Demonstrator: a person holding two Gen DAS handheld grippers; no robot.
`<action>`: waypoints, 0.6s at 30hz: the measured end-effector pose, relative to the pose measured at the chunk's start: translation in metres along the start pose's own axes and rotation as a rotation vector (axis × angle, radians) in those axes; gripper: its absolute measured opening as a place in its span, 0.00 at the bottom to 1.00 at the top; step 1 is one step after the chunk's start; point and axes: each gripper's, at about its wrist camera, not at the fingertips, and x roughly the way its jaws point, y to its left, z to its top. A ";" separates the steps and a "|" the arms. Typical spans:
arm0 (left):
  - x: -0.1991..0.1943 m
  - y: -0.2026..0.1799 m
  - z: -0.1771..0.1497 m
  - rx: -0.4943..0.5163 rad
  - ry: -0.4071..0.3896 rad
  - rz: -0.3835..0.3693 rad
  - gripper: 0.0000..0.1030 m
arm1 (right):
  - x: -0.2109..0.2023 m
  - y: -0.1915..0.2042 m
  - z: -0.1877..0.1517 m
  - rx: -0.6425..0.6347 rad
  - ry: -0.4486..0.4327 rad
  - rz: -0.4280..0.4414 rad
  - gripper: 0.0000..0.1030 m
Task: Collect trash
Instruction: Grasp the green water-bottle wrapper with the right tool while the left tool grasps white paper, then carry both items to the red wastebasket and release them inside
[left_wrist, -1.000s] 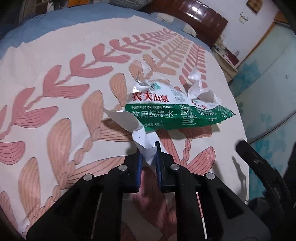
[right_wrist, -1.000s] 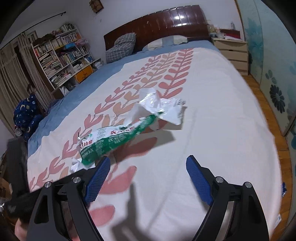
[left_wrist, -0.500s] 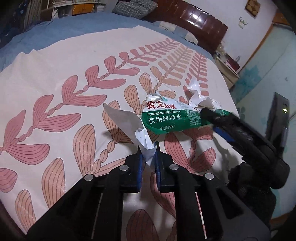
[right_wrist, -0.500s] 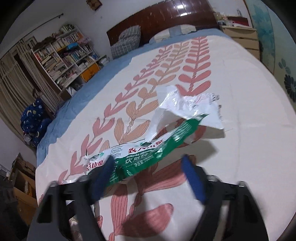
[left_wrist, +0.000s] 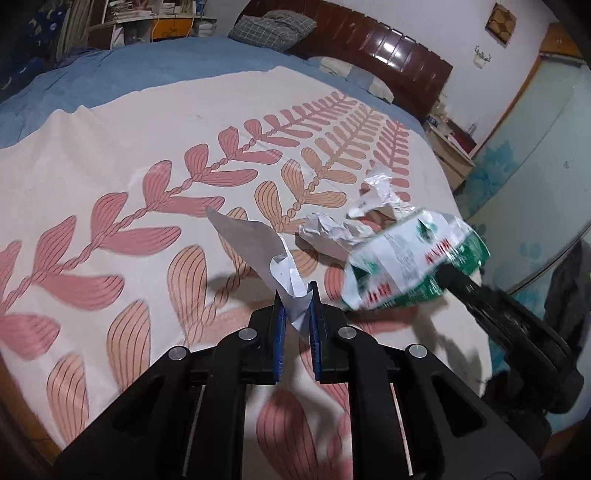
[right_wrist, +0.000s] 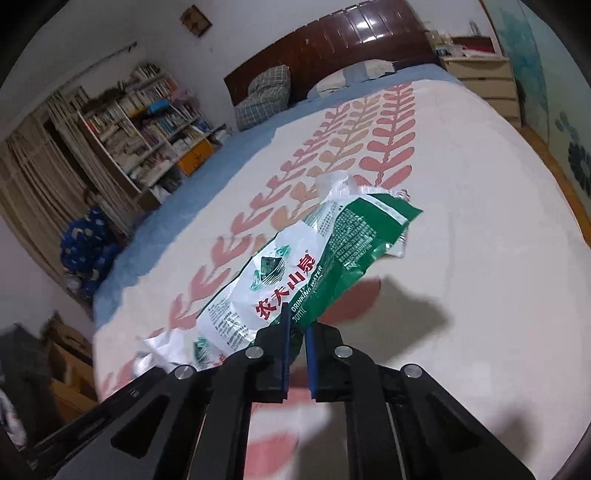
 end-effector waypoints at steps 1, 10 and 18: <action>-0.004 0.000 -0.002 -0.005 -0.003 -0.005 0.11 | -0.017 -0.003 -0.004 0.013 -0.001 0.012 0.09; -0.075 -0.045 -0.040 0.058 -0.086 -0.063 0.11 | -0.189 -0.030 -0.019 0.011 -0.105 -0.007 0.09; -0.150 -0.142 -0.078 0.231 -0.195 -0.158 0.11 | -0.371 -0.068 -0.044 -0.086 -0.214 -0.128 0.09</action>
